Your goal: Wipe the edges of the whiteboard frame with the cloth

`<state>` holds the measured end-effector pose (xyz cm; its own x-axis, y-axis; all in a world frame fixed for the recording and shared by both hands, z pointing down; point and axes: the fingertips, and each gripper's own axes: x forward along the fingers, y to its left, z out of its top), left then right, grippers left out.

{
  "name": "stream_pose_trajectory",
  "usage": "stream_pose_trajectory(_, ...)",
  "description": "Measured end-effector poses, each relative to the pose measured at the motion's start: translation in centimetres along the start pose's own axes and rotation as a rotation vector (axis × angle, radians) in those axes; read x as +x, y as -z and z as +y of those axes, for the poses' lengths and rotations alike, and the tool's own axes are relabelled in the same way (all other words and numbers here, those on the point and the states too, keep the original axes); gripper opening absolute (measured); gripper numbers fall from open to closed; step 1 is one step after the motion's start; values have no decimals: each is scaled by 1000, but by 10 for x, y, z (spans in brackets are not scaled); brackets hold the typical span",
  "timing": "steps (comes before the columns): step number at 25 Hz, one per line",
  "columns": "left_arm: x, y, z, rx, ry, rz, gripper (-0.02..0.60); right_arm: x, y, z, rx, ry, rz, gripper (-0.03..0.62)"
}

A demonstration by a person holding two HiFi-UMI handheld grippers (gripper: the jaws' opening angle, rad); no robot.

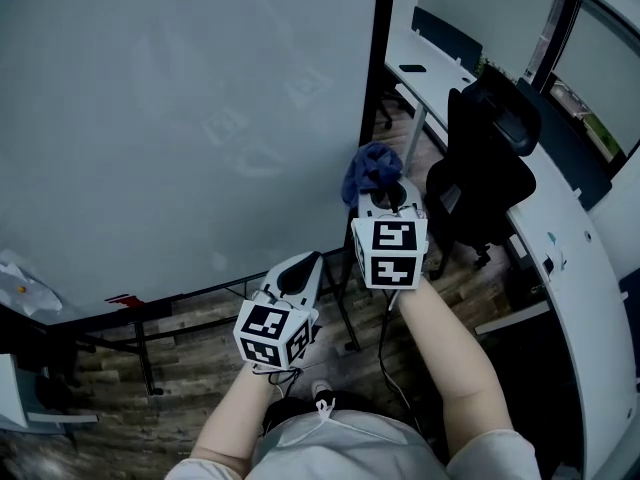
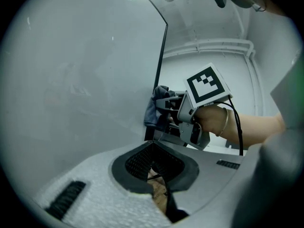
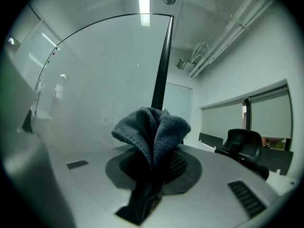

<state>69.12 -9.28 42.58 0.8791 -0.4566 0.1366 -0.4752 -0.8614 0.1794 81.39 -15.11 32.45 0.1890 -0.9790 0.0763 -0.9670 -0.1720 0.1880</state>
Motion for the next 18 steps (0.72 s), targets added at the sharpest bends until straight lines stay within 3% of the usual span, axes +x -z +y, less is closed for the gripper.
stream_pose_trajectory(6, -5, 23, 9, -24, -5, 39, 20, 5, 38, 6, -20, 18, 59, 71)
stream_pose_trajectory(18, -9, 74, 13, -39, 8, 132, 20, 12, 140, 22, 40, 20, 270, 71)
